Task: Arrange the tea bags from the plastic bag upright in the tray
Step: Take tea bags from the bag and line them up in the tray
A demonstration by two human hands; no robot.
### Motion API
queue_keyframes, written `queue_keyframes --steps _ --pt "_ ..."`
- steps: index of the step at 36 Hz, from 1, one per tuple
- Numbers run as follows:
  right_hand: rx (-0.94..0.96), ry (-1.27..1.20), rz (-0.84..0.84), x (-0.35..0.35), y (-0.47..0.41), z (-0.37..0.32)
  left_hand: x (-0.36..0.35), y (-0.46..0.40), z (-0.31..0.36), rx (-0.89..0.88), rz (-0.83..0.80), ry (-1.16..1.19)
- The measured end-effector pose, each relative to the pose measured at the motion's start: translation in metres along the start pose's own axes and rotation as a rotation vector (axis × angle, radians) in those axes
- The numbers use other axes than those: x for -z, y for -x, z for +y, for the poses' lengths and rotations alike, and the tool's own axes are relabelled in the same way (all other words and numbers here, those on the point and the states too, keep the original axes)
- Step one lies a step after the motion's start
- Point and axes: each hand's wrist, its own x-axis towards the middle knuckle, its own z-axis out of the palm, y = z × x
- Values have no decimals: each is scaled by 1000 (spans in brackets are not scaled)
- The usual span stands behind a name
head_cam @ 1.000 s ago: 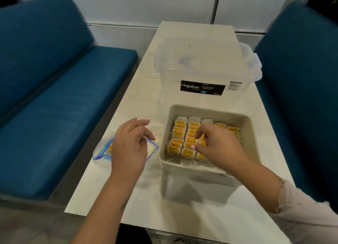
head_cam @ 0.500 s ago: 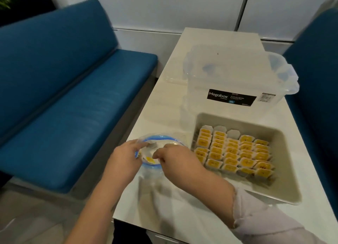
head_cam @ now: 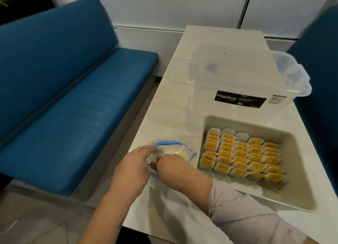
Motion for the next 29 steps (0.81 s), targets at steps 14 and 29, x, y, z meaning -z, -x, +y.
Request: queue_keyframes --steps 14,29 --pt "-256 -261 -105 9 -7 7 2 3 1 27 1 -2" --pt "-251 -235 2 -2 -15 -4 -3 1 -4 37 13 2"
